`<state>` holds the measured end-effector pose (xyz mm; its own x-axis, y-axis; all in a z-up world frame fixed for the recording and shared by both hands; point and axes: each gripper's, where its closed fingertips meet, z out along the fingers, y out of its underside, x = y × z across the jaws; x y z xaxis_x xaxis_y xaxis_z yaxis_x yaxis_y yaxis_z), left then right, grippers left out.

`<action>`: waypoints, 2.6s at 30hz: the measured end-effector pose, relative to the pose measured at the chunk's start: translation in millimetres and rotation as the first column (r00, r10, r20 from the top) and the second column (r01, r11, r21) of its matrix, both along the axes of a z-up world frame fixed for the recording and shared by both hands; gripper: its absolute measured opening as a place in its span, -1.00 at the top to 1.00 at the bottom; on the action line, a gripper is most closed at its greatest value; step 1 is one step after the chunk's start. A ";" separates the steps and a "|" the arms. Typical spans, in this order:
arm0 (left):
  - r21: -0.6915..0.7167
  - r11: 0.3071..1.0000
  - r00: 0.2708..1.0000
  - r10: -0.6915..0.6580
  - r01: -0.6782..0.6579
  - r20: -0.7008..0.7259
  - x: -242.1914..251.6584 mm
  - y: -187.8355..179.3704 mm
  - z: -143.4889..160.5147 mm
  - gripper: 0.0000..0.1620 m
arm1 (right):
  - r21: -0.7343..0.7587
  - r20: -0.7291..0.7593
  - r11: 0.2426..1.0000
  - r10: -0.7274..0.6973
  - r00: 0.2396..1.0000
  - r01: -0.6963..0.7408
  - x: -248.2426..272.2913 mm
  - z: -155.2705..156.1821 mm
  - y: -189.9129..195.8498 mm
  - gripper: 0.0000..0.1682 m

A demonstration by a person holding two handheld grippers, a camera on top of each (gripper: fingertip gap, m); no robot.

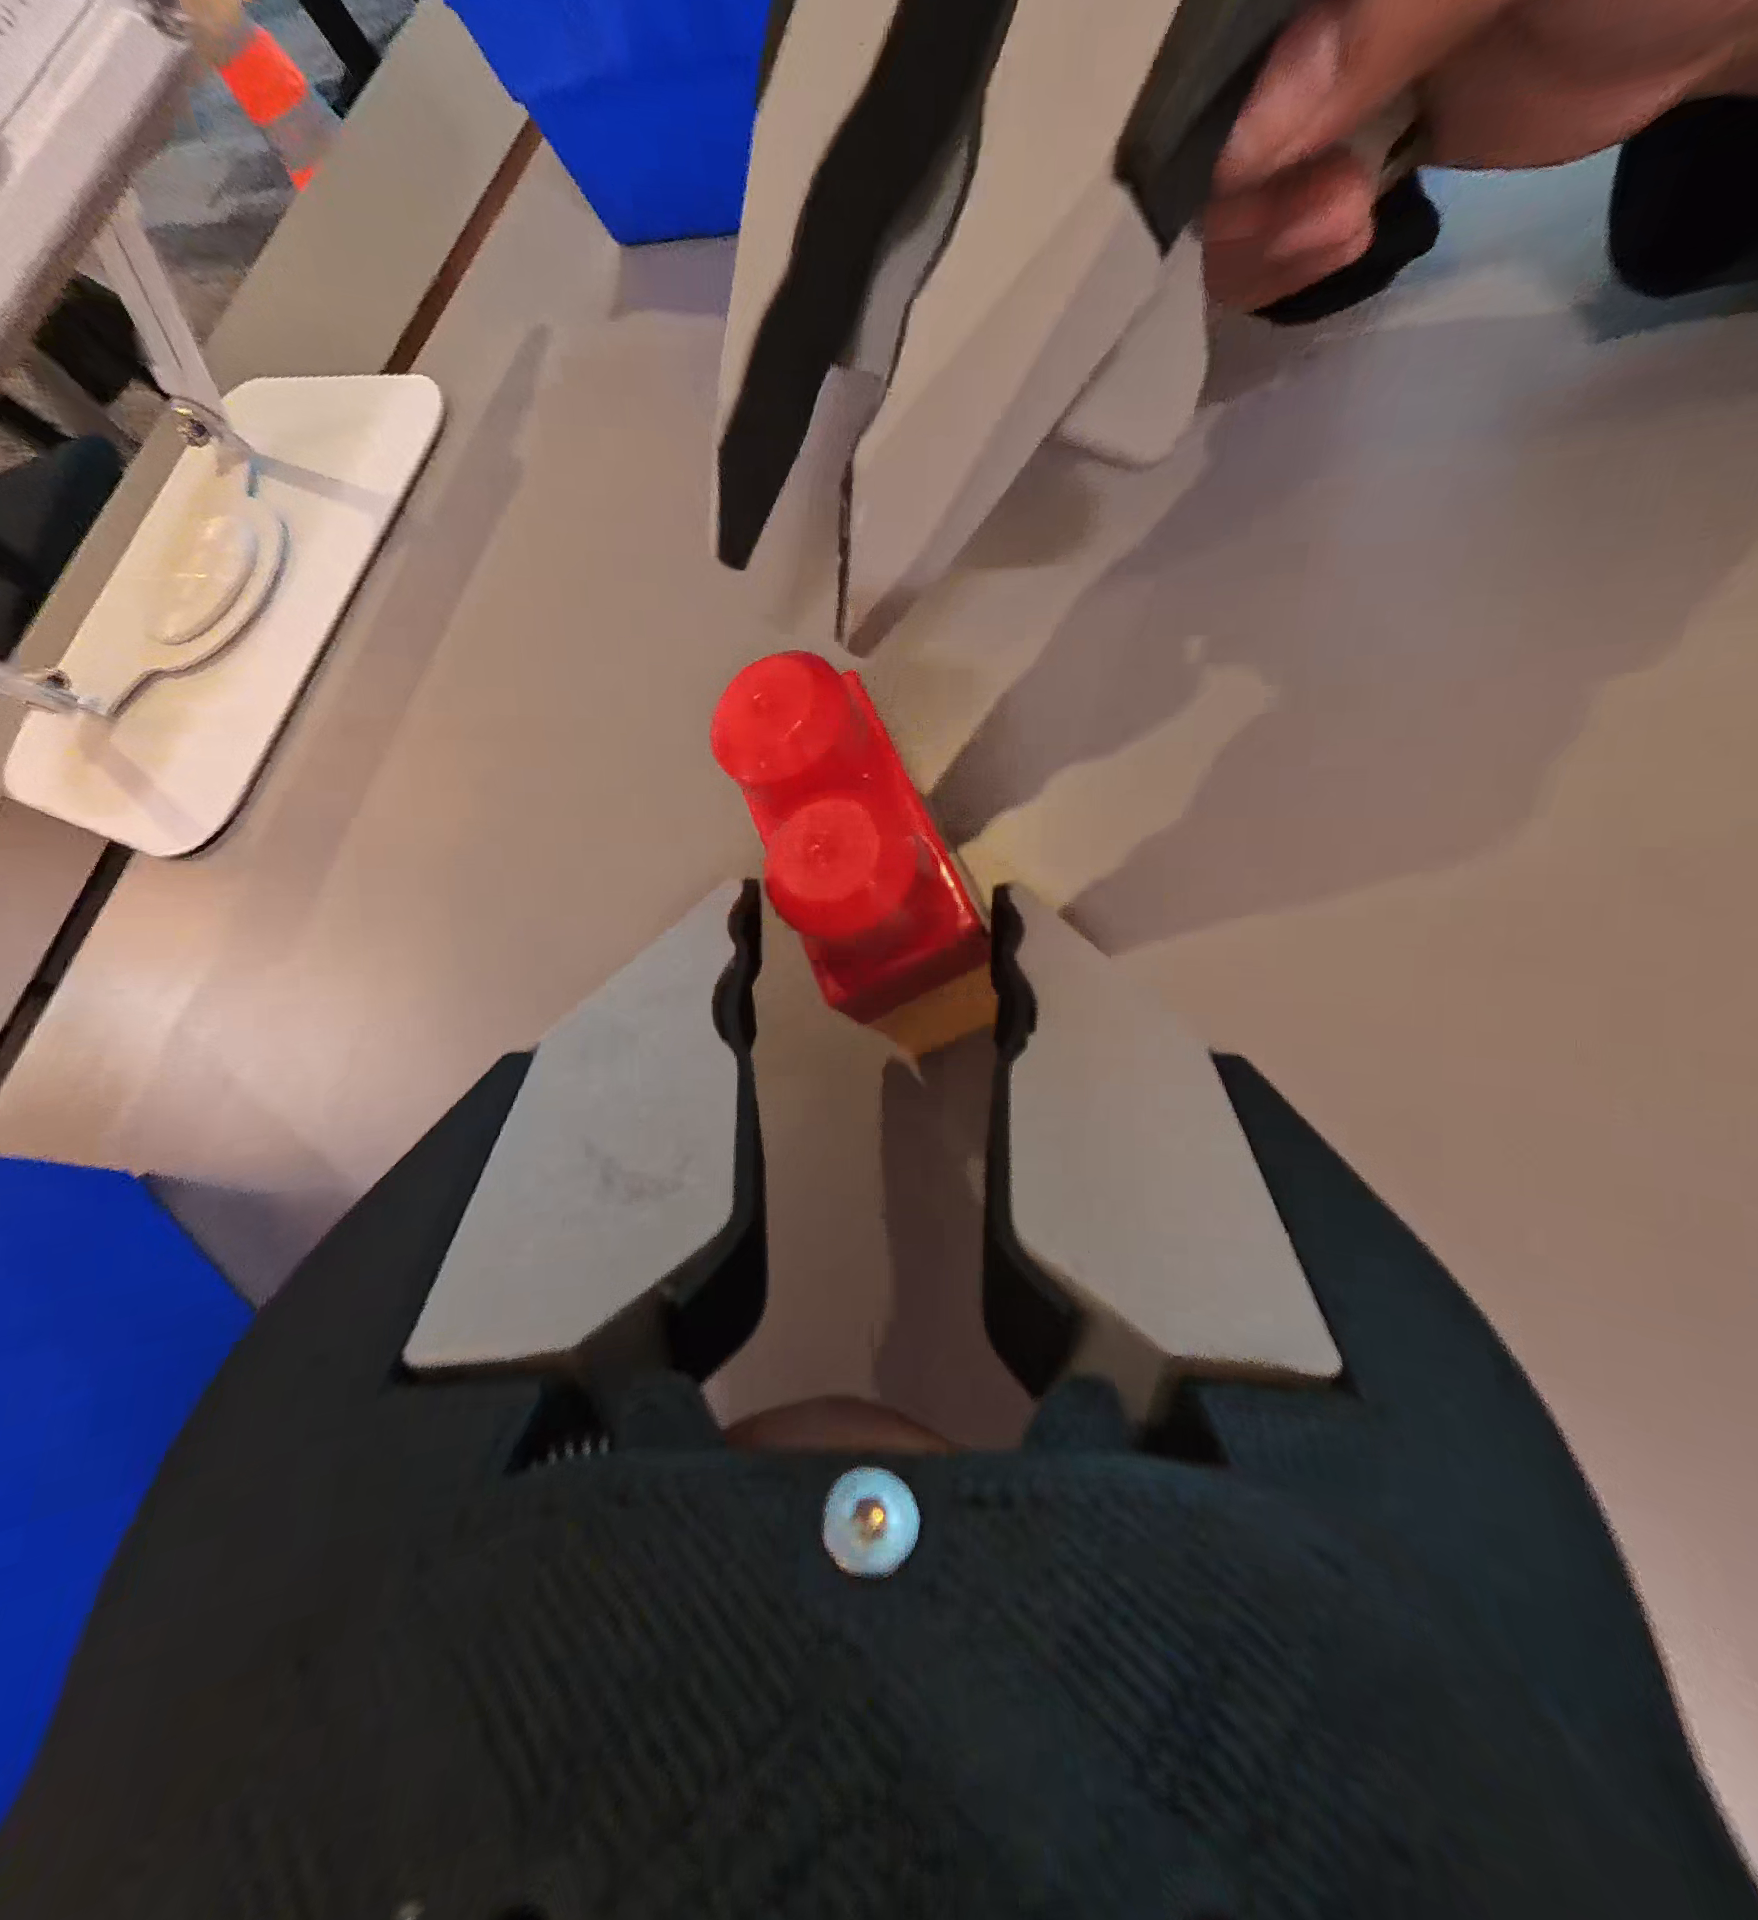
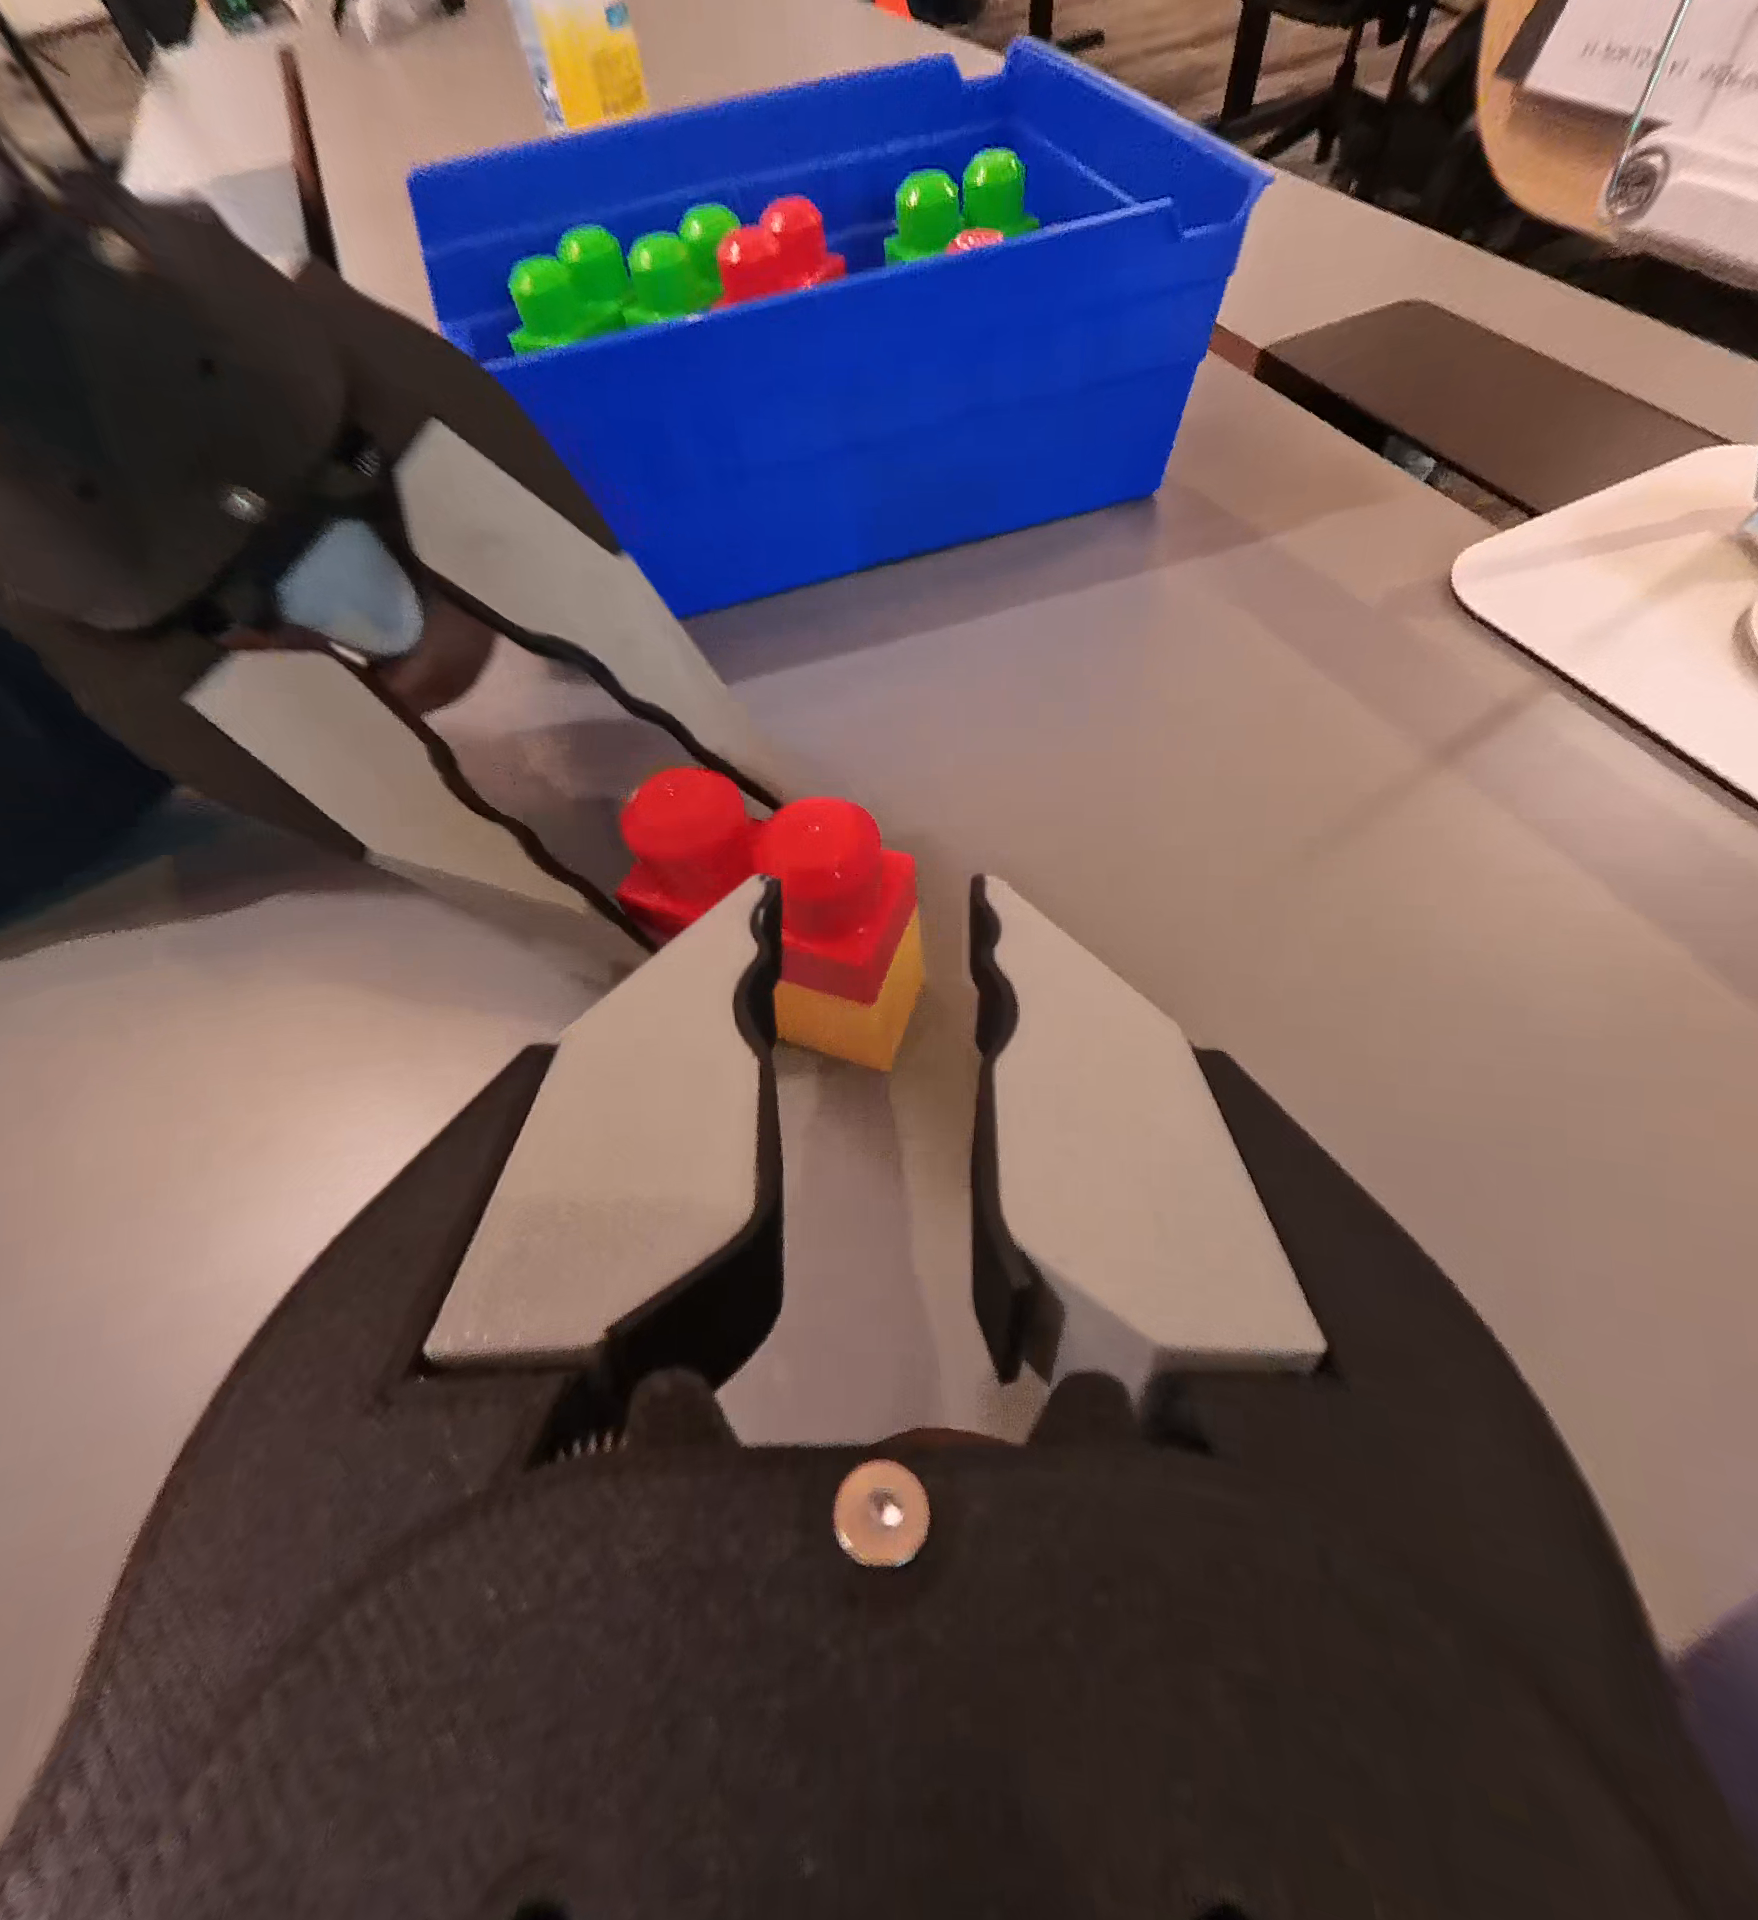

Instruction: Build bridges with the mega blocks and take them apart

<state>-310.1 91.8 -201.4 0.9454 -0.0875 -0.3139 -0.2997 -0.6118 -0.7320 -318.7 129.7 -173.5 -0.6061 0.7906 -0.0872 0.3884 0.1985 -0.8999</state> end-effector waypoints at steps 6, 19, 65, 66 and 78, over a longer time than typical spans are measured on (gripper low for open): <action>-0.053 0.986 0.985 0.159 -0.156 0.061 -6.0 -26.8 3.0 0.45 | -0.036 0.047 0.999 0.035 0.998 -0.034 2.0 -6.6 -5.1 0.60; -0.182 0.972 0.923 0.205 -0.151 0.326 12.5 -30.9 -44.3 0.43 | -0.042 0.186 0.979 0.202 0.962 -0.197 23.4 -31.3 -25.6 0.67; -0.077 0.902 0.866 0.431 -0.426 0.254 -7.2 -6.5 -48.5 -0.10 | -0.270 0.206 0.928 0.315 0.927 -0.256 35.1 -7.4 -45.8 0.66; -0.076 0.904 0.869 0.426 -0.421 0.253 -7.3 -6.8 -48.4 -0.10 | -0.275 0.201 0.928 0.312 0.929 -0.252 34.6 -5.9 -44.7 0.66; -0.052 0.928 0.906 0.372 -0.369 0.200 -6.6 -14.7 -45.4 -0.09 | -0.263 0.194 0.935 0.294 0.936 -0.239 32.5 -4.8 -41.1 0.66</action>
<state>-316.7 77.1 -246.9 0.9536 0.2789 -0.1131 0.1045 -0.6594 -0.7445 -286.2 88.6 -178.3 -0.7338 0.5432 -0.4080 0.5487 0.1197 -0.8274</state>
